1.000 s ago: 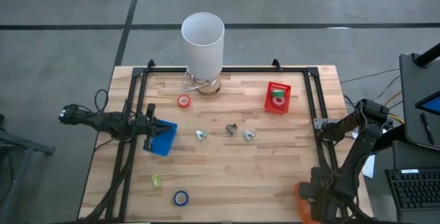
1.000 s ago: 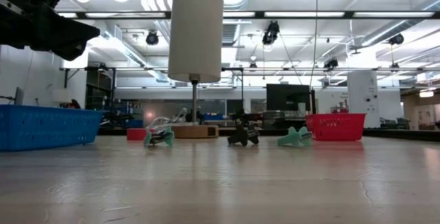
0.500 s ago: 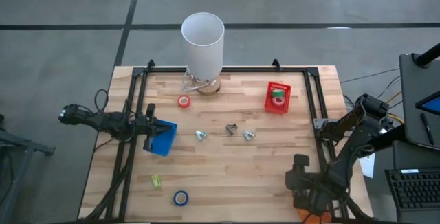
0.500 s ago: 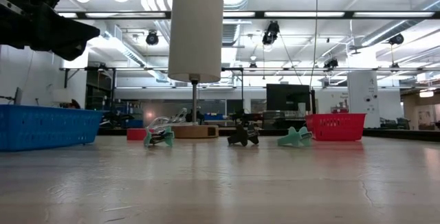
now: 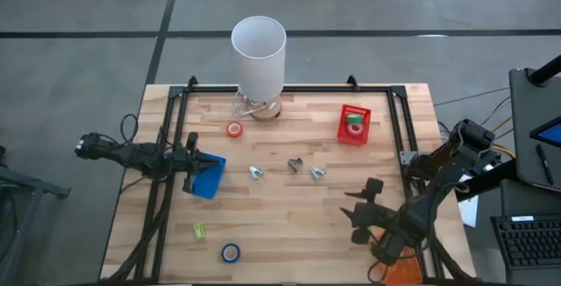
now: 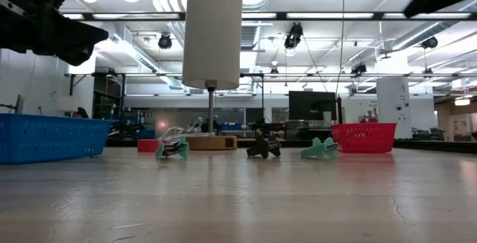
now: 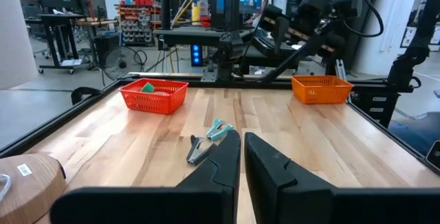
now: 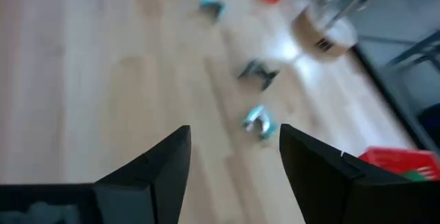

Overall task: Pick and place Stapler, Stapler remover, tape
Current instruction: Put the red tape into the red bin

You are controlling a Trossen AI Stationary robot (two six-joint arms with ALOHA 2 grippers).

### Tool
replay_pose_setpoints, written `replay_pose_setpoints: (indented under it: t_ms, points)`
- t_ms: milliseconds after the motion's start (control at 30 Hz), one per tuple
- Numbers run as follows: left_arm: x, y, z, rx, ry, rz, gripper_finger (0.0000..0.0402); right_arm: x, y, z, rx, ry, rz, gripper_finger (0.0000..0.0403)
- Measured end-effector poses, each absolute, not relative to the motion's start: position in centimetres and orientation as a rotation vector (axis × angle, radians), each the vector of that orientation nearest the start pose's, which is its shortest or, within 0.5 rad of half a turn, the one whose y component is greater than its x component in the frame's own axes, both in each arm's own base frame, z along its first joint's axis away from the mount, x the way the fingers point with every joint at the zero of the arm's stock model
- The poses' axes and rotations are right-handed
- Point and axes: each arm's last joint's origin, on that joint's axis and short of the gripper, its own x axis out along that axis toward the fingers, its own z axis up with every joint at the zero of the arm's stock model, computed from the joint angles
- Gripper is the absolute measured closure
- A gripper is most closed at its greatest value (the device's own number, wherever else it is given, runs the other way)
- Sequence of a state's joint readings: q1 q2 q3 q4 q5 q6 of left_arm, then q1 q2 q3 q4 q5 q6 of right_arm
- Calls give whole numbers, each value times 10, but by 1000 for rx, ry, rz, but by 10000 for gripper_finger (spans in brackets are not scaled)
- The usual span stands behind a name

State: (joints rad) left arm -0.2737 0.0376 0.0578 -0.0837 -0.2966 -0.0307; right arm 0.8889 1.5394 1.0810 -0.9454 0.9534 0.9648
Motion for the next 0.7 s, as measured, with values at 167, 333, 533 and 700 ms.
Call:
replay_pose_setpoints:
  t_ms: [167,333,533,700]
  points:
    - [94,-18,172,-13,61,24,376,201,186,228,-187,675,-478,196]
    - [94,-18,172,-12,61,24,376,207,183,229,-150,663,-489,202]
    - [94,-18,172,-12,61,24,376,210,185,230,-119,644,-480,202]
    - [94,-18,172,-13,61,24,376,210,185,230,-122,644,-478,202]
